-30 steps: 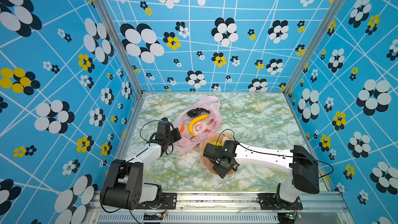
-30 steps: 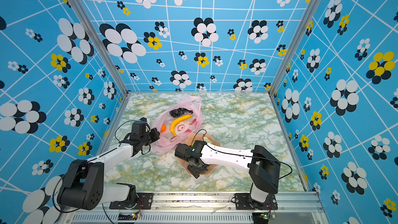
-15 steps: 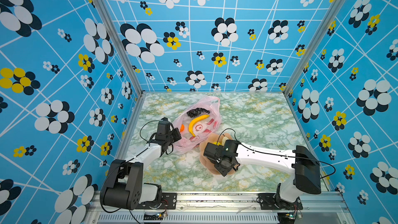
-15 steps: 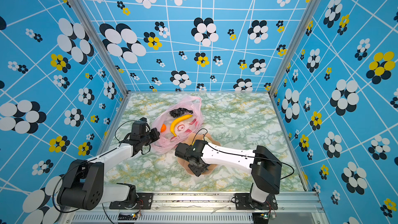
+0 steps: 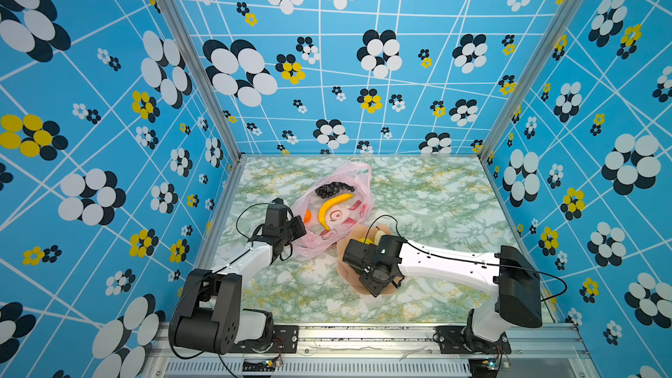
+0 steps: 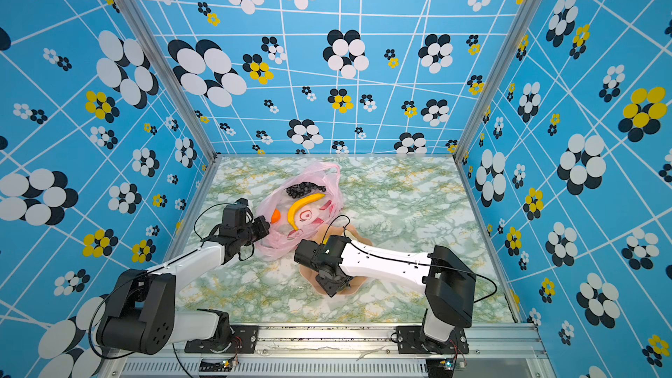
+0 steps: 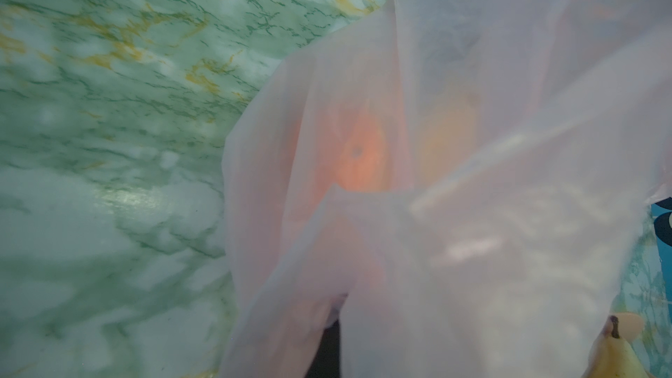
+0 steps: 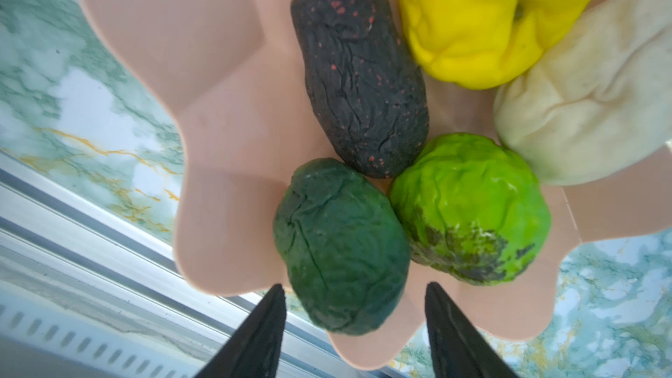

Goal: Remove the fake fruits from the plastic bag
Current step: 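Move the open right gripper back over the bag opening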

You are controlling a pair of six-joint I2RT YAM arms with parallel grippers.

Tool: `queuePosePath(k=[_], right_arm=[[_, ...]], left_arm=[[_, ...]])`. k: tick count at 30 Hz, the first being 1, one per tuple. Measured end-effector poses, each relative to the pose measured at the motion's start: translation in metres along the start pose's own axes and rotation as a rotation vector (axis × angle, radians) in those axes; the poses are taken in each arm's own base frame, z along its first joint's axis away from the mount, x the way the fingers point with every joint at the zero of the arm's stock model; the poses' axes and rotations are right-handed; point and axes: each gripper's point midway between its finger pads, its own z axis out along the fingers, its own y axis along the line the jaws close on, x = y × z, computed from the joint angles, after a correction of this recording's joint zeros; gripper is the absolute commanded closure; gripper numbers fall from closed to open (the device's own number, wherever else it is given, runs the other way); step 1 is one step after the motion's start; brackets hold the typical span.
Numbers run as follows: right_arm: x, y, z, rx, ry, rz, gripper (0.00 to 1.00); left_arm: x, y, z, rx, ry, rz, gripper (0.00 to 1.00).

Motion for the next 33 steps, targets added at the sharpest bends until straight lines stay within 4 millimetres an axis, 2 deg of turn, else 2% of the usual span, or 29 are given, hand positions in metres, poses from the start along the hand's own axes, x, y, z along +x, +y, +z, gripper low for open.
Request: queuePosePath(k=[4, 6, 9, 11, 15, 18, 24, 30, 33], right_arm=[[-0.029, -0.003, -0.030, -0.008, -0.120, 0.020, 0.32], [-0.051, -0.005, -0.045, -0.021, -0.200, 0.041, 0.31], [-0.085, -0.011, -0.057, -0.041, -0.299, 0.091, 0.29], [-0.110, -0.016, -0.058, -0.050, -0.347, 0.129, 0.28], [-0.164, -0.025, -0.042, -0.072, -0.408, 0.210, 0.27], [-0.197, -0.030, -0.020, -0.096, -0.420, 0.259, 0.28], [-0.235, -0.037, 0.011, -0.132, -0.446, 0.347, 0.32], [-0.278, -0.019, 0.018, -0.219, -0.548, 0.356, 0.34], [-0.293, -0.010, 0.030, -0.241, -0.583, 0.324, 0.36]], left_arm=[[-0.002, -0.002, -0.002, 0.006, -0.009, 0.002, 1.00], [-0.003, -0.003, -0.003, 0.008, -0.013, 0.003, 1.00], [-0.004, -0.004, -0.004, 0.010, -0.018, 0.004, 1.00], [-0.006, -0.004, -0.005, 0.007, -0.026, 0.004, 1.00], [-0.009, -0.001, -0.006, -0.007, -0.039, 0.002, 1.00], [-0.011, 0.002, -0.008, -0.013, -0.050, -0.006, 1.00], [-0.012, 0.008, -0.009, -0.023, -0.058, -0.032, 1.00], [-0.014, 0.010, -0.010, -0.022, -0.061, -0.041, 1.00], [-0.015, 0.010, -0.011, -0.018, -0.064, -0.043, 1.00]])
